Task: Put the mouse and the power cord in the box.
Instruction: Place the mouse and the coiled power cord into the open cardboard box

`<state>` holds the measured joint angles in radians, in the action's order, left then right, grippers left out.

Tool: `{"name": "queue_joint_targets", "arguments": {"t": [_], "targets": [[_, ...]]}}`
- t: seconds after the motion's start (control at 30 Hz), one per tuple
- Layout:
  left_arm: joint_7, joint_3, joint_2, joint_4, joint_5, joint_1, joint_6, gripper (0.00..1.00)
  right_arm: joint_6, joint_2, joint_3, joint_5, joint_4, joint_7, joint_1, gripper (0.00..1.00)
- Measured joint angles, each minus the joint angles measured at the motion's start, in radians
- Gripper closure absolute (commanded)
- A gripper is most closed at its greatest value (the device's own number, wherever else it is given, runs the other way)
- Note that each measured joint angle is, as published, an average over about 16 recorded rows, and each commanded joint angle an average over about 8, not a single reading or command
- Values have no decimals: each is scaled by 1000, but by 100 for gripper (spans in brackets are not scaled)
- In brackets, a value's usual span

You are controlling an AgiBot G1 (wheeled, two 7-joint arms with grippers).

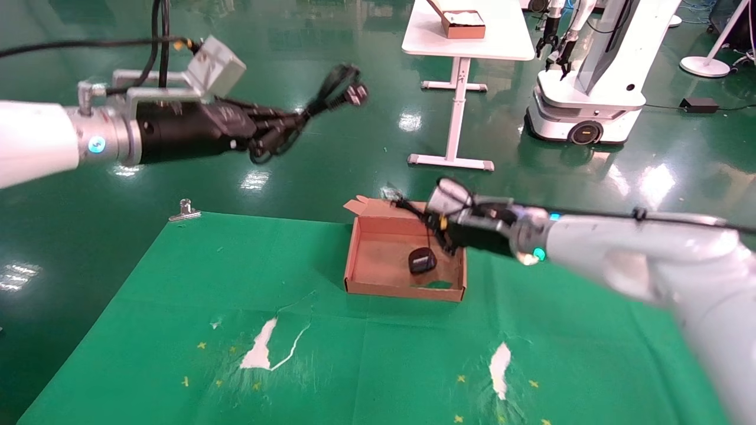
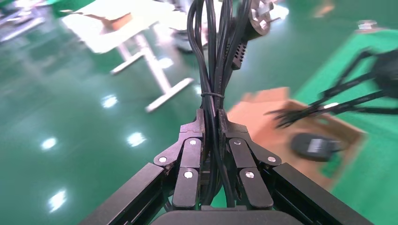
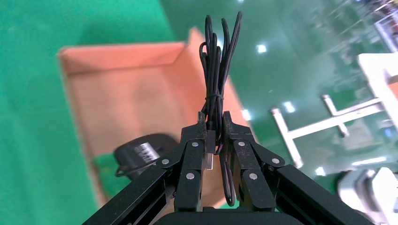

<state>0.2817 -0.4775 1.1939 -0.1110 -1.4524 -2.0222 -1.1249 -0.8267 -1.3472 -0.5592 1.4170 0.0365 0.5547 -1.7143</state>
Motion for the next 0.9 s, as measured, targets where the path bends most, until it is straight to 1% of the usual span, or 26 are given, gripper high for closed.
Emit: {"name": "queue_joint_targets", "arguments": {"t": [0.03,0.07,0.1,0.3,0.33,0.37,0.53,0.77,0.83,0.9], "targets": [[3,0,-6,3,-1,4,-10,100,6,-3,-1,0,2,-2,11,100],[7,-1,-11,7,-2,8,-19,100,10,-5,-2,0,5,-5,22,97],[10,-2,-16,9,-4,13,-28,100,10,-6,-3,1,9,-8,30,88],[25,-12,-29,21,-19,43,-48,100,-4,-6,-17,10,30,-29,61,12],[28,-14,-28,24,-22,48,-46,100,-5,-6,-19,10,33,-33,63,3],[30,-16,-26,26,-25,54,-41,100,-4,-5,-20,11,34,-37,65,0],[48,-28,5,44,-42,87,-6,100,20,3,-21,5,33,-54,66,0],[94,-58,93,106,-83,156,60,100,81,33,-2,-25,21,-60,41,0],[102,-70,117,143,-92,183,80,100,85,50,4,-33,22,-55,24,0],[101,-88,139,188,-99,211,101,100,71,73,8,-40,27,-46,3,0]]}}
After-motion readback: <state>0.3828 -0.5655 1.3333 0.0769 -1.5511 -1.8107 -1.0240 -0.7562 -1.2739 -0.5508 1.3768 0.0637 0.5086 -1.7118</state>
